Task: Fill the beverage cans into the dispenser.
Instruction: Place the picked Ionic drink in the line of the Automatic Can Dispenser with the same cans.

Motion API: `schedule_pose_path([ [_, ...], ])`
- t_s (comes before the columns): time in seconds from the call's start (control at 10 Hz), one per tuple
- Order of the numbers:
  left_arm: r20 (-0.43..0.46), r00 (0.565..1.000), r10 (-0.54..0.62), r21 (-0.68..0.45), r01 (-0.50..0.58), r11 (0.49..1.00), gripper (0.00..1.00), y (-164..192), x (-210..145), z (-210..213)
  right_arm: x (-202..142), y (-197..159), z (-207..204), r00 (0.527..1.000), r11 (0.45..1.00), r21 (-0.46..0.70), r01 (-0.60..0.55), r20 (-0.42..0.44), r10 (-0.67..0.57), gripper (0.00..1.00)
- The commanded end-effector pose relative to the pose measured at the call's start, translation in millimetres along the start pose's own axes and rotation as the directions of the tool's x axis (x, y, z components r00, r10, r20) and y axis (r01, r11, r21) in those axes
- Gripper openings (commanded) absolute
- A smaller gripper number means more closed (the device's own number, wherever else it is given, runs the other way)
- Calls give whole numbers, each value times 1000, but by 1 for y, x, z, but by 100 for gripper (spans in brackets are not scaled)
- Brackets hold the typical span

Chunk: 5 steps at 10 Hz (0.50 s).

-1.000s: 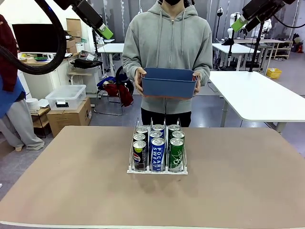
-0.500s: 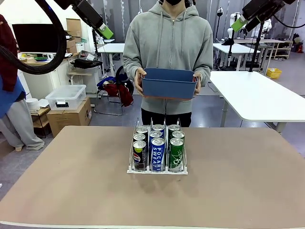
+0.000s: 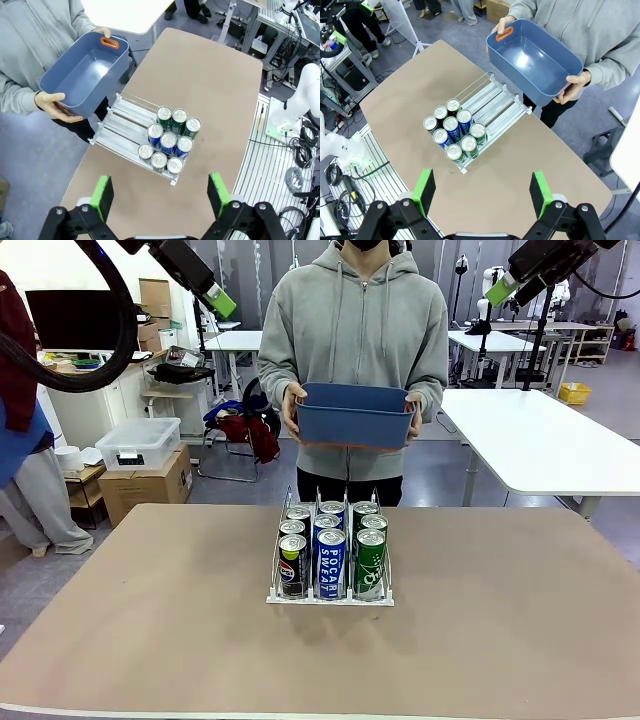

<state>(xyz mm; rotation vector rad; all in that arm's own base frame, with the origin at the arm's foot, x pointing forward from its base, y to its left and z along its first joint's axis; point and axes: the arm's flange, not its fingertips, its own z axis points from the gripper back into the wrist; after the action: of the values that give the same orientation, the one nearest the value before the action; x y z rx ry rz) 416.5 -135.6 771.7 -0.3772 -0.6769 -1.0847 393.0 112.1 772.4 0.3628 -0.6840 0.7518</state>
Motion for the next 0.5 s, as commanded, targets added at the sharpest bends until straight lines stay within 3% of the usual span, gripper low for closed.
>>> schedule_pose_path([
  [0.0,13,1000,13,14,-14,1000,100,2,-1,5,0,1,0,1000,1000,-3,0,-6,0,100],
  [0.4,4,1000,1,8,-1,1000,100,1,0,4,0,1,0,1000,1000,-3,0,-6,0,100],
])
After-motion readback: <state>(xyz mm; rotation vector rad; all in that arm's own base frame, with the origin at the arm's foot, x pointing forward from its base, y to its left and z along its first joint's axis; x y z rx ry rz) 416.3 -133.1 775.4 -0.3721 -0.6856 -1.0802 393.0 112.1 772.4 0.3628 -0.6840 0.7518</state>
